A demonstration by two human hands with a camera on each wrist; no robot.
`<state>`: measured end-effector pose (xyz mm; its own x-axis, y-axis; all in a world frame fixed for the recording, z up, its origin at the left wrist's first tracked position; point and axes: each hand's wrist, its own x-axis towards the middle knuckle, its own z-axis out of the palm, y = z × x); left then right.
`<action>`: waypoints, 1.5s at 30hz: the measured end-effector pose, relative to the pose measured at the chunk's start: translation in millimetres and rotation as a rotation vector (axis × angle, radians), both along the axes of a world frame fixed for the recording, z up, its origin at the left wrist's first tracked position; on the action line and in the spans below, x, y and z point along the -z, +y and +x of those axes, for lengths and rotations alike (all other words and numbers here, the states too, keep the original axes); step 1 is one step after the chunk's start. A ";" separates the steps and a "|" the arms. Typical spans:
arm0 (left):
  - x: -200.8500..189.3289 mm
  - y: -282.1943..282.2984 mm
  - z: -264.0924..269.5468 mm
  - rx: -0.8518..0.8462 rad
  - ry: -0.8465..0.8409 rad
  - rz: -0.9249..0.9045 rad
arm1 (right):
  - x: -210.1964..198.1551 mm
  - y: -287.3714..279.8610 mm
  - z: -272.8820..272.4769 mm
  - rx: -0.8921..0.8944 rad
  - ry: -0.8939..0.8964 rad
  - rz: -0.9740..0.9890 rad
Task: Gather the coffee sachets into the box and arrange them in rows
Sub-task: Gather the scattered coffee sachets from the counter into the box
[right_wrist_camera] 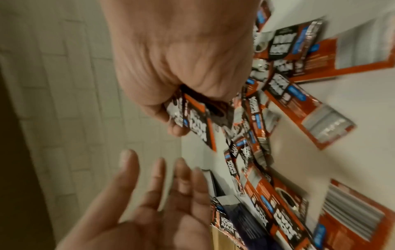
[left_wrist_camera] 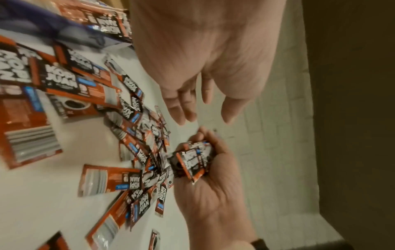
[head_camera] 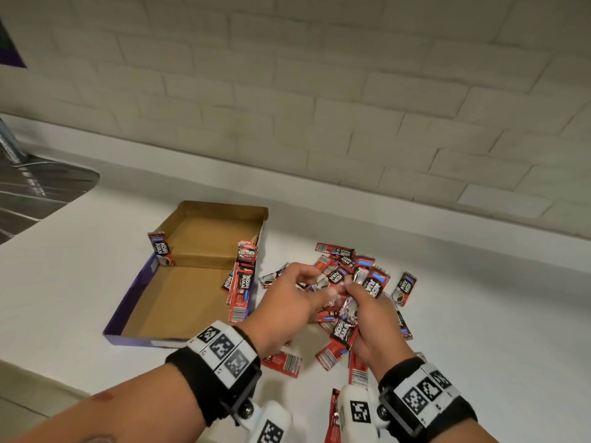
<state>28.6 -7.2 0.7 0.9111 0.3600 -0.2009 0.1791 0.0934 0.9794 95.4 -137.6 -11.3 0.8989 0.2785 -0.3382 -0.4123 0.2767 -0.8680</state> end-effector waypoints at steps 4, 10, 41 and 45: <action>0.2 4.5 -0.1 0.115 0.313 -0.543 | -22.0 12.4 -2.2 0.072 -0.352 -0.092; -15.0 1.7 3.9 0.251 0.203 -0.884 | -21.7 31.4 -18.3 -0.015 -0.481 -0.271; -11.4 79.6 -19.2 0.143 0.155 0.359 | -7.2 55.2 -5.9 -0.485 -0.291 -0.253; -4.4 120.5 -32.2 -0.054 0.325 0.332 | -10.5 4.4 8.4 -0.537 -0.337 -0.509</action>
